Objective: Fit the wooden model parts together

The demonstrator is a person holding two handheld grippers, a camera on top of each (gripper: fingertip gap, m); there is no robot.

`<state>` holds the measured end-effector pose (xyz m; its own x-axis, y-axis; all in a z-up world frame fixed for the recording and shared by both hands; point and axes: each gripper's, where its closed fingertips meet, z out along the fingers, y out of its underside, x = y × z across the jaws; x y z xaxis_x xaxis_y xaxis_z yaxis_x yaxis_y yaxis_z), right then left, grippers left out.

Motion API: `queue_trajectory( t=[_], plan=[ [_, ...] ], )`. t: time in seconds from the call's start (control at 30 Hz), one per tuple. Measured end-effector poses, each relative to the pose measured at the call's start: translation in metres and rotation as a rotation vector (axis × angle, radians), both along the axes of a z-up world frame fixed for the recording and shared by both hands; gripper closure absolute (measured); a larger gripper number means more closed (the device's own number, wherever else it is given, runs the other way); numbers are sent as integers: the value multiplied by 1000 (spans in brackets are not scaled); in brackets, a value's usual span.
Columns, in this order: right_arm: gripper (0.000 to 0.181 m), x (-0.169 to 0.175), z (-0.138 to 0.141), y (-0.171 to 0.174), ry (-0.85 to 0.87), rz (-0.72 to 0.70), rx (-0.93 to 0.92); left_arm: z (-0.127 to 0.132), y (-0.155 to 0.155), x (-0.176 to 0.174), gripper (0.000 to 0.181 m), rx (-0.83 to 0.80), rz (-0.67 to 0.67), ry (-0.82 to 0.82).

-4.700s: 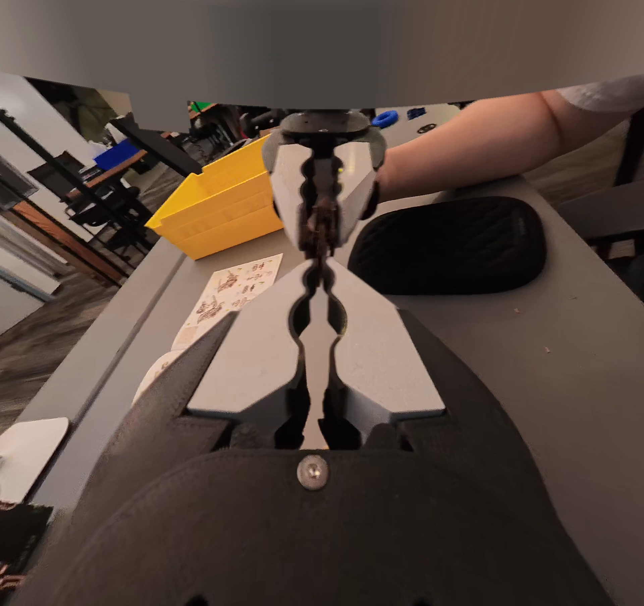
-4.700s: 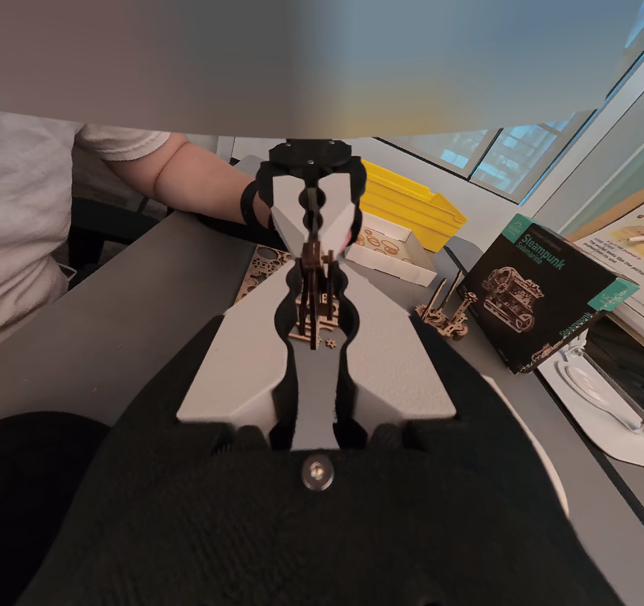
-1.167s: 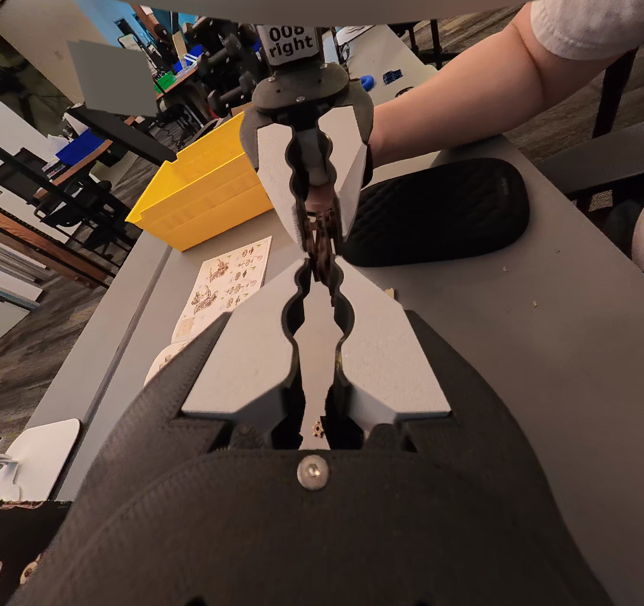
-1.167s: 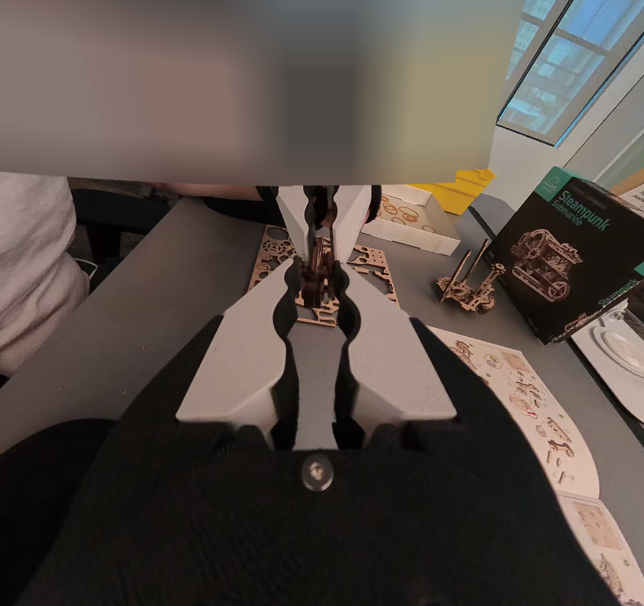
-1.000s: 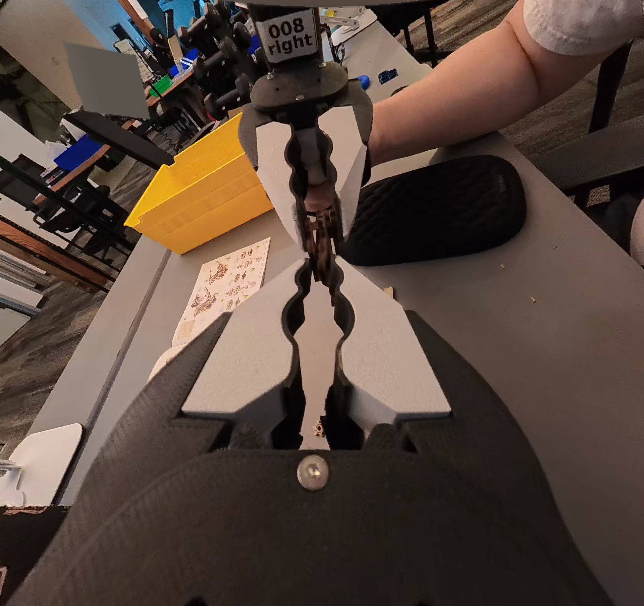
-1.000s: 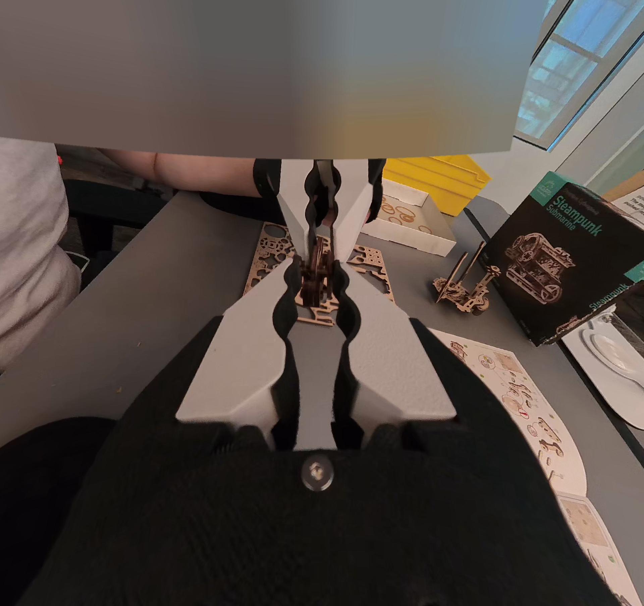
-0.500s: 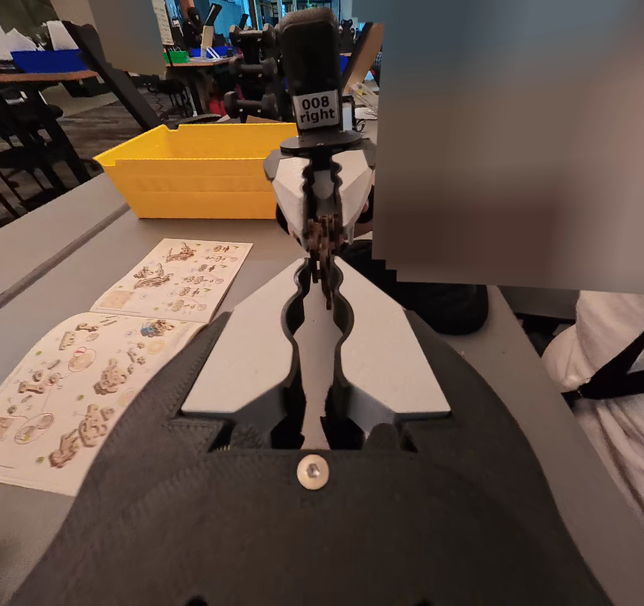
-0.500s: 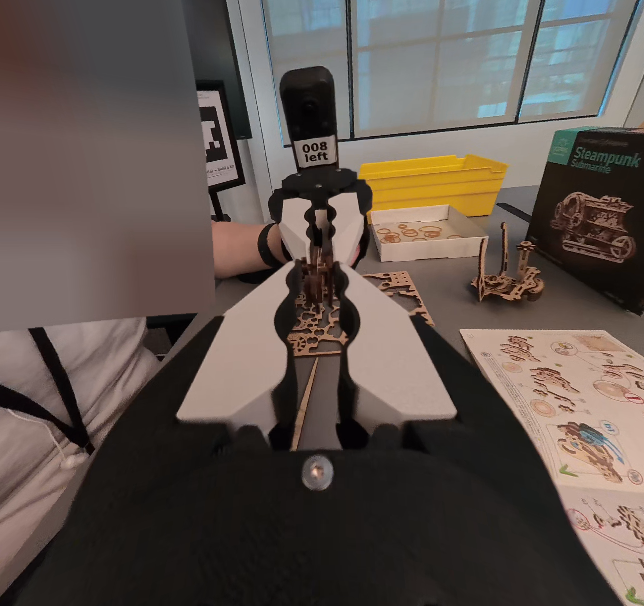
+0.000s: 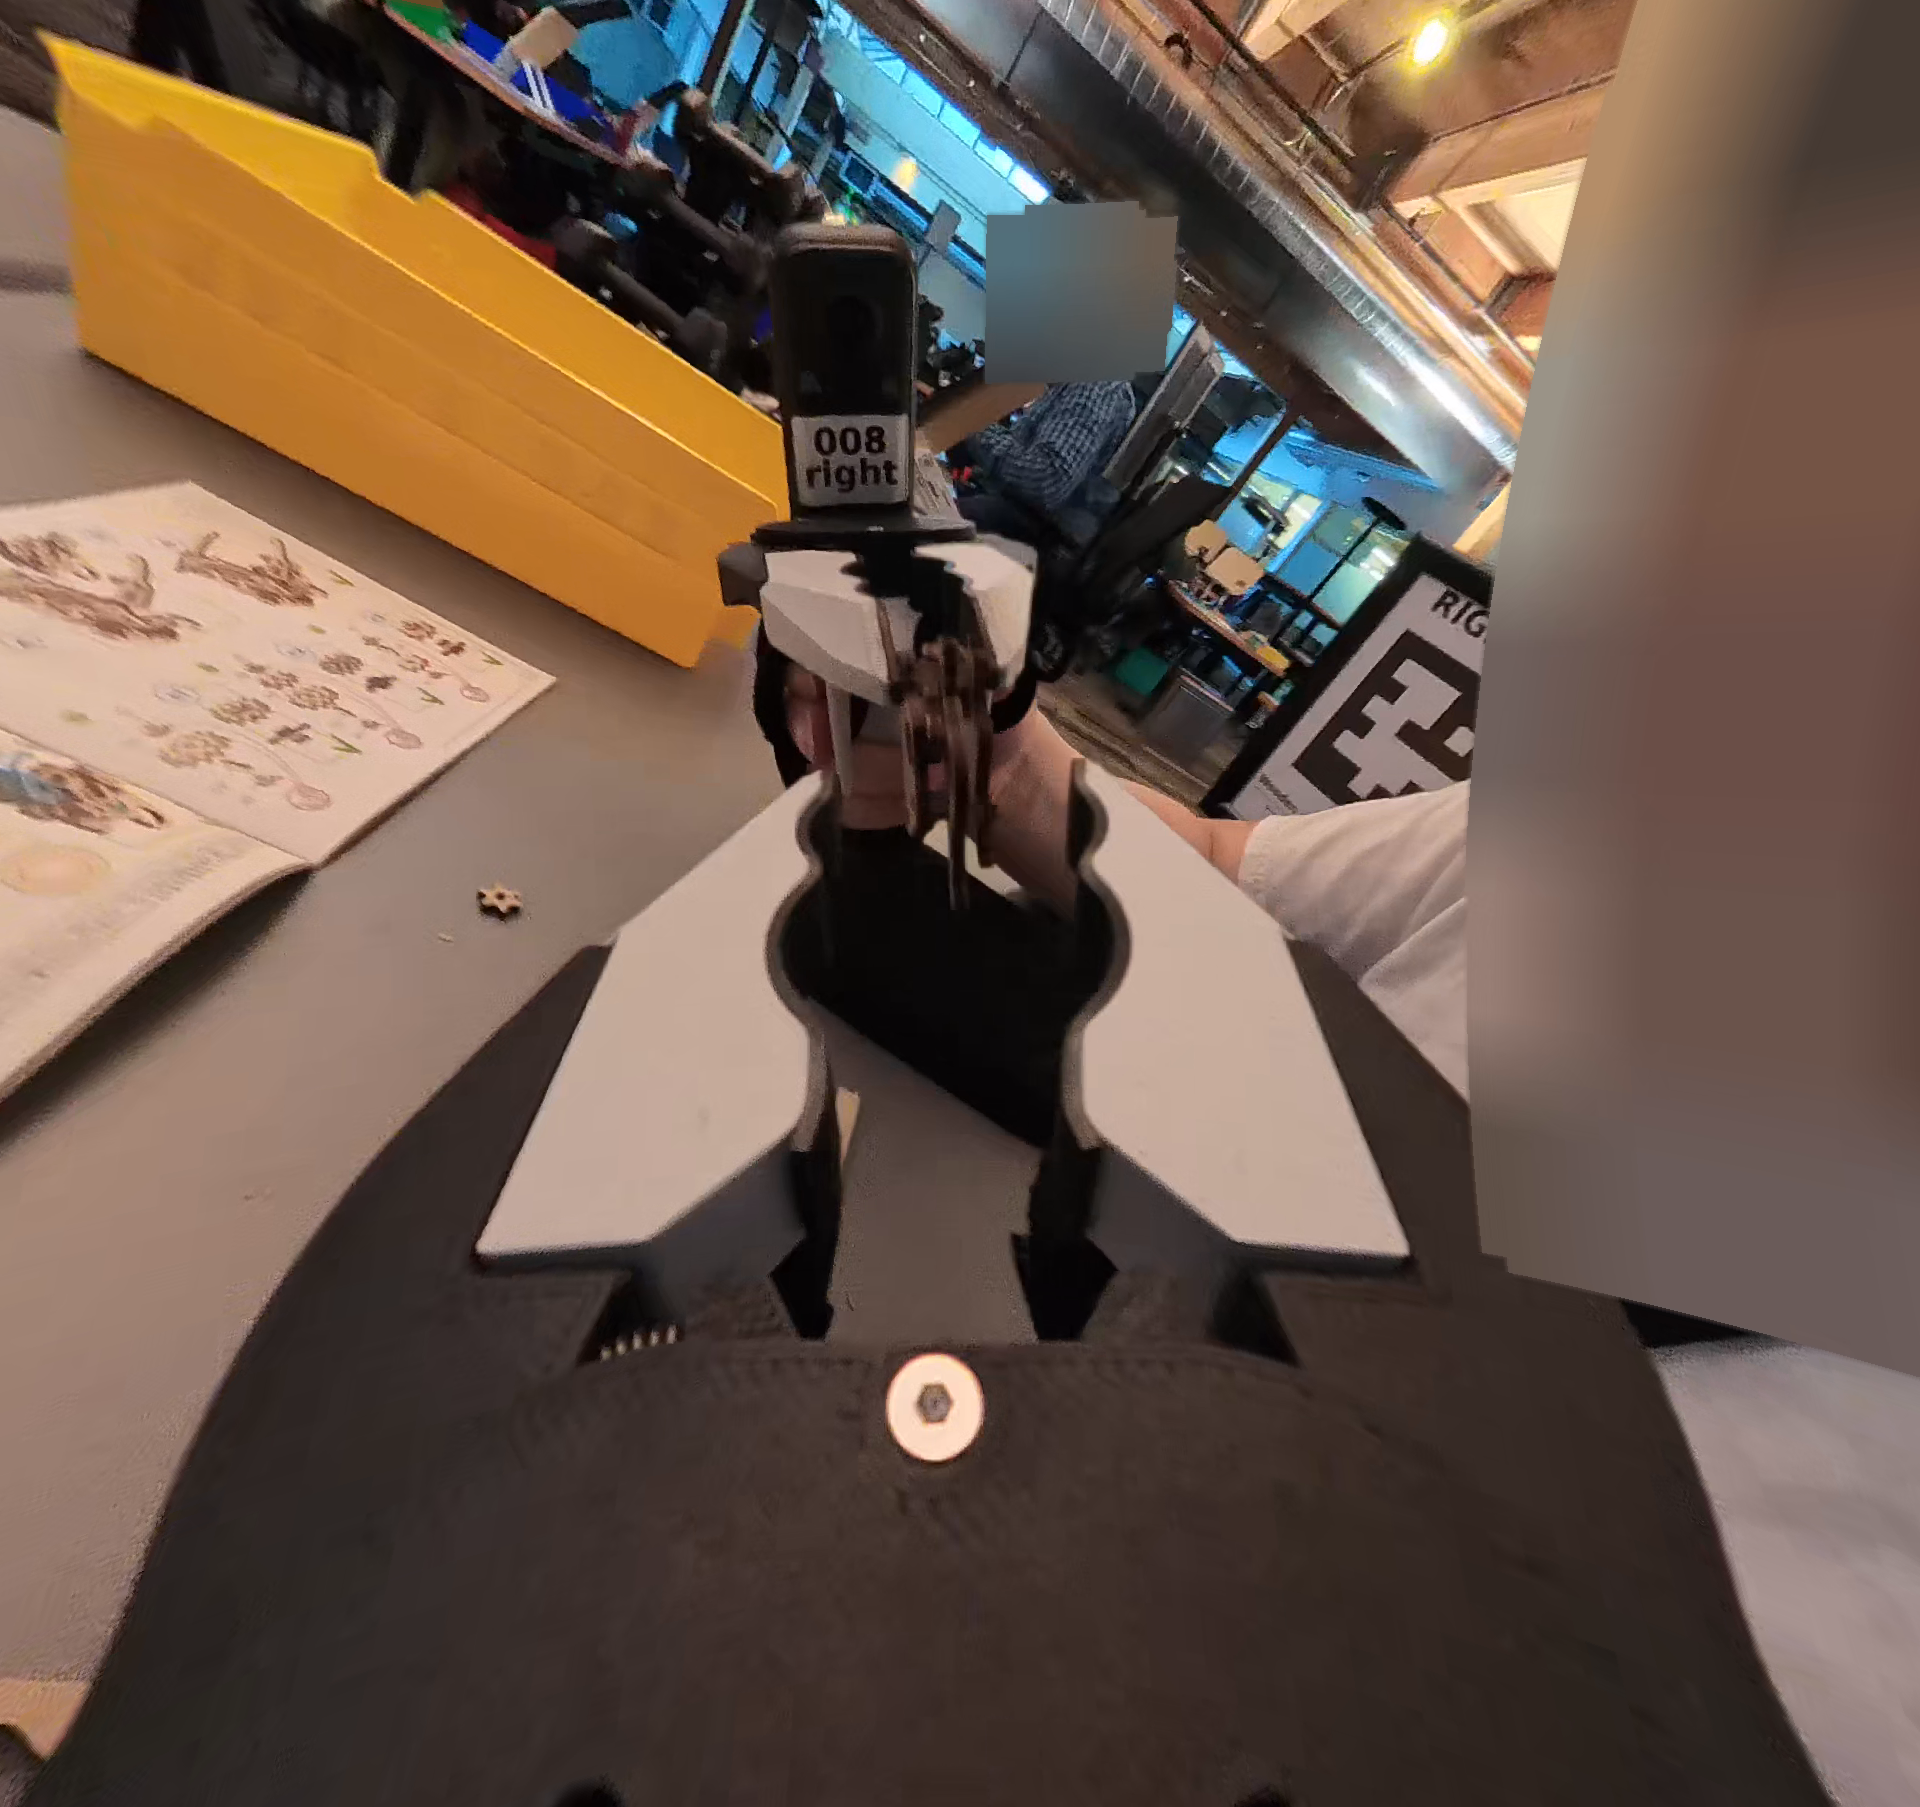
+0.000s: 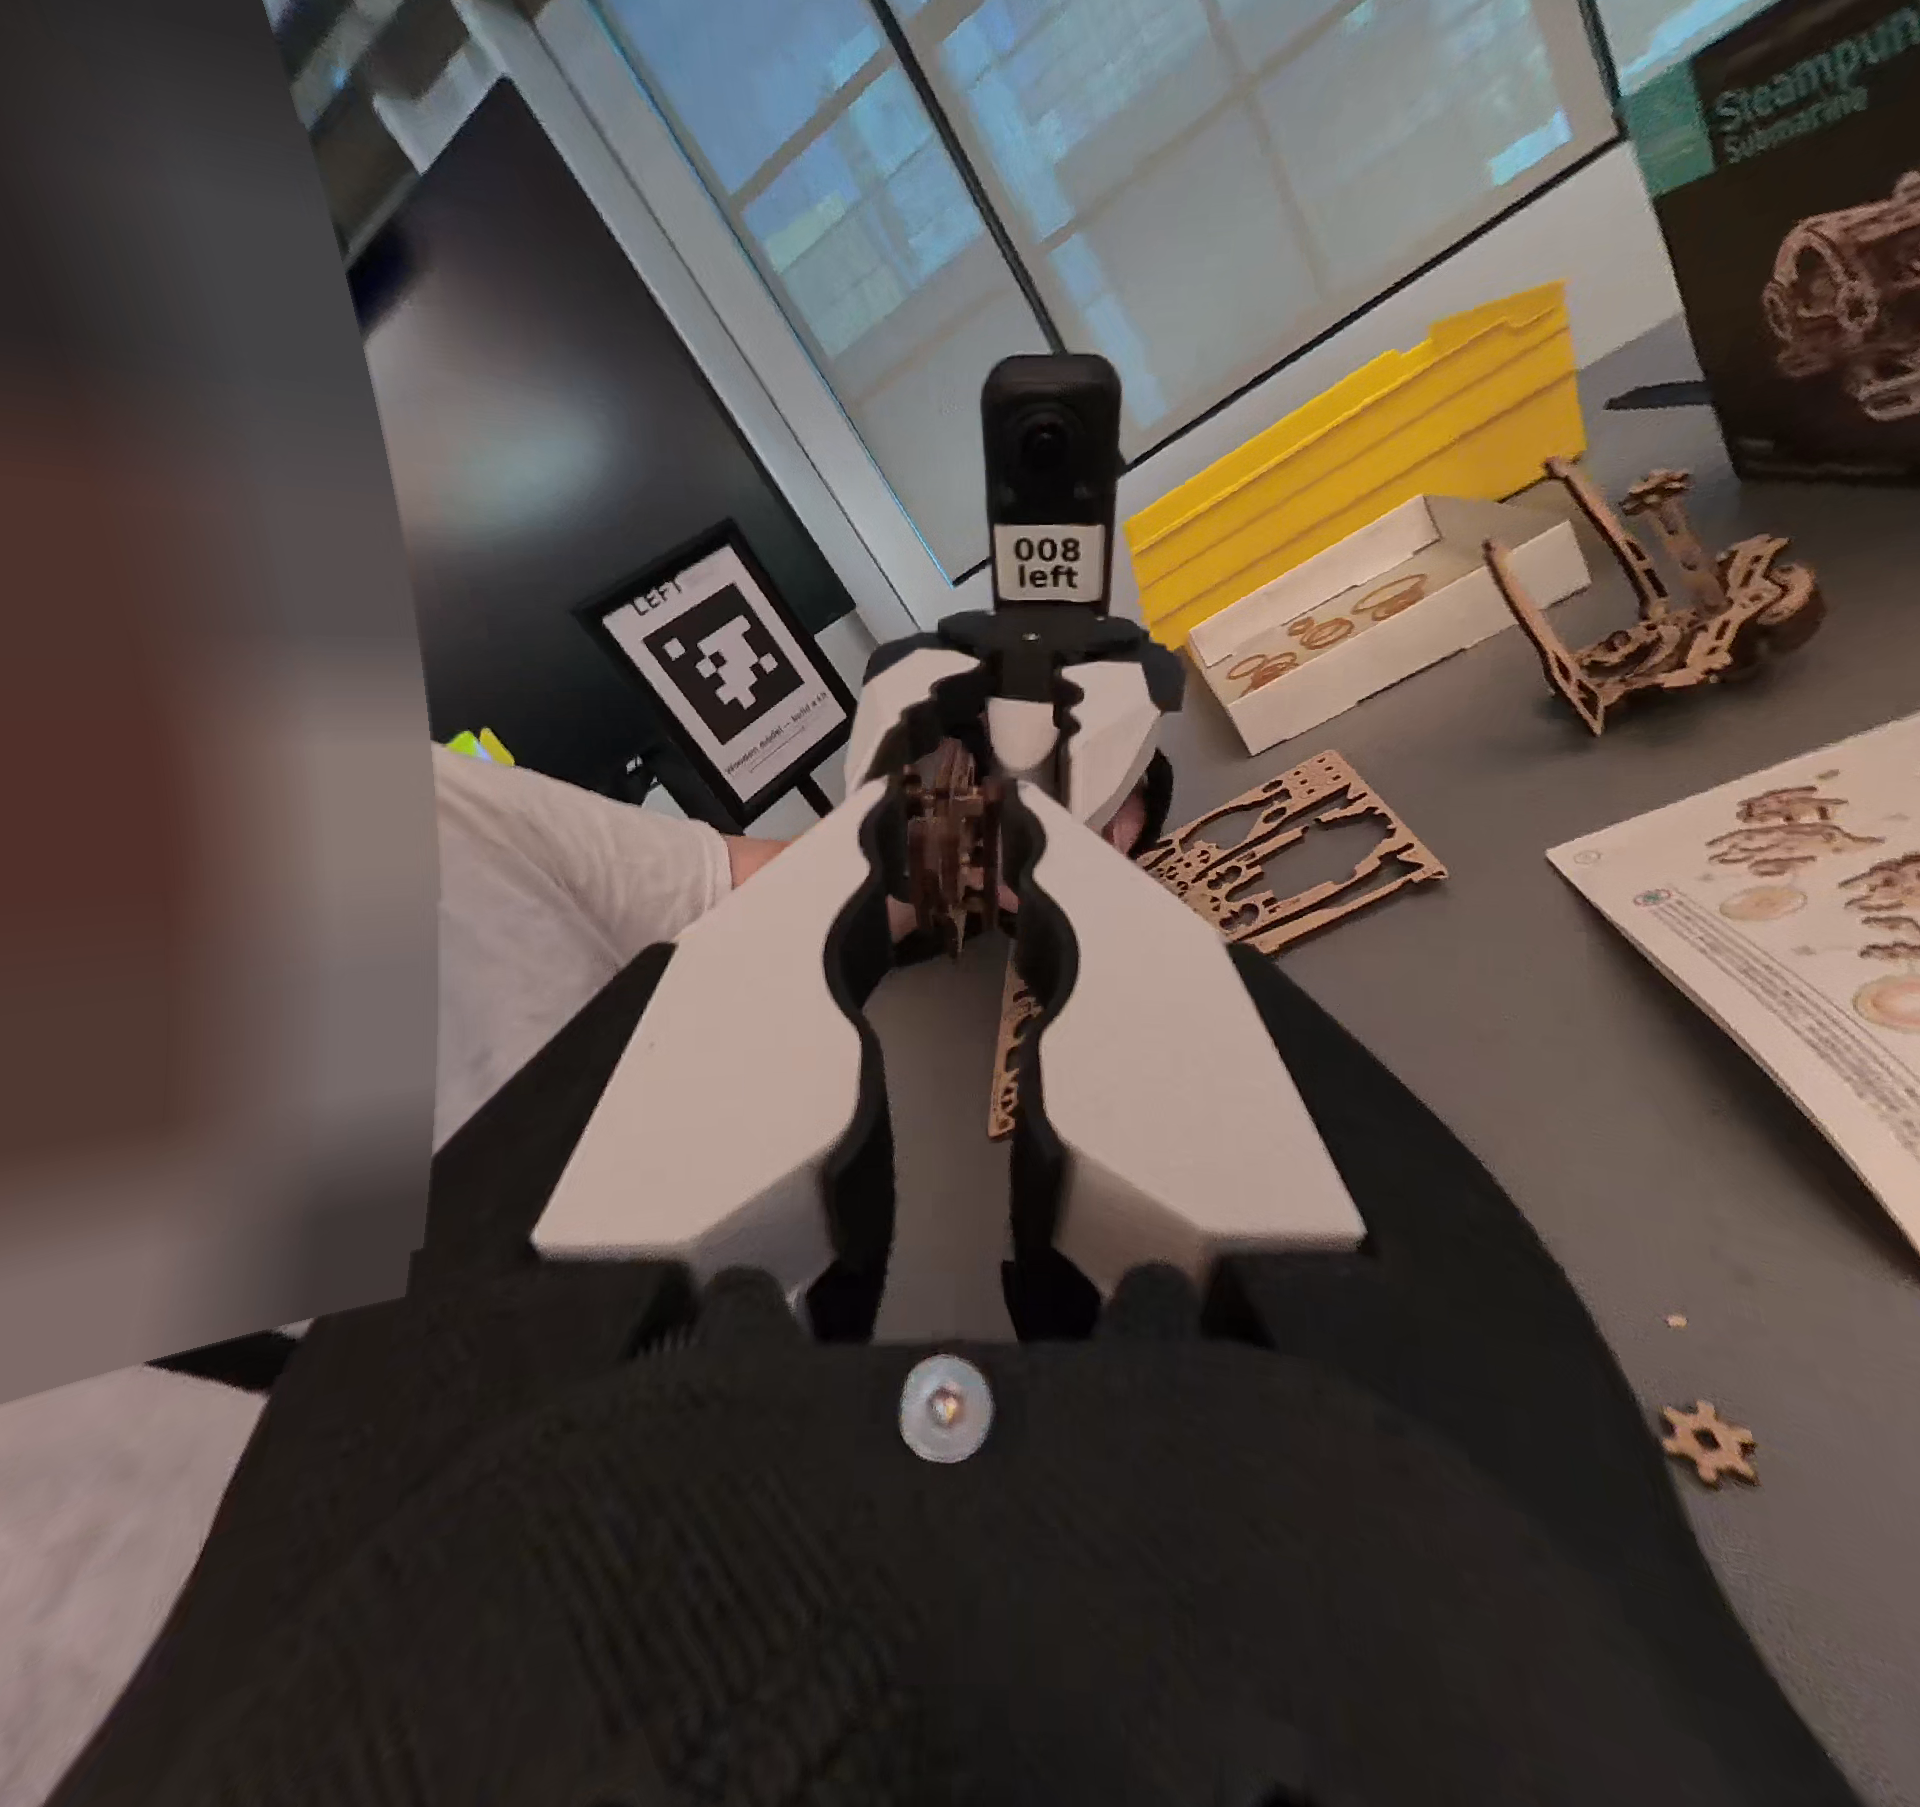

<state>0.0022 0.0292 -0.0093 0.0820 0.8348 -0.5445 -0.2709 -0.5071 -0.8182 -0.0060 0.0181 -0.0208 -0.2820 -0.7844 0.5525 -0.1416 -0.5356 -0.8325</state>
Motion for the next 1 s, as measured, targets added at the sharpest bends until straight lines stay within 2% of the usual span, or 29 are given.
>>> queue_trajectory(
  t=[0.17,0.23,0.37,0.43,0.53,0.63,1.0],
  plan=[
    [168,-3,-6,2,-4,7,-82,-17,0,6,142,30,13,85],
    [168,-3,-10,6,-15,-13,-107,-19,-5,6,165,34,-13,90],
    [166,-3,-9,9,2,-32,-103,-18,-1,5,166,18,7,87],
    [147,-4,-16,14,-41,-61,-106,-10,6,4,166,-7,41,46],
    [153,-13,-24,8,-101,-28,-78,-6,15,2,166,-12,96,25],
    [167,-18,-24,5,-116,-29,-37,-7,14,3,166,-13,103,24],
    [168,-18,-21,2,-78,-14,-55,-4,11,3,166,32,110,7]
  ],
)
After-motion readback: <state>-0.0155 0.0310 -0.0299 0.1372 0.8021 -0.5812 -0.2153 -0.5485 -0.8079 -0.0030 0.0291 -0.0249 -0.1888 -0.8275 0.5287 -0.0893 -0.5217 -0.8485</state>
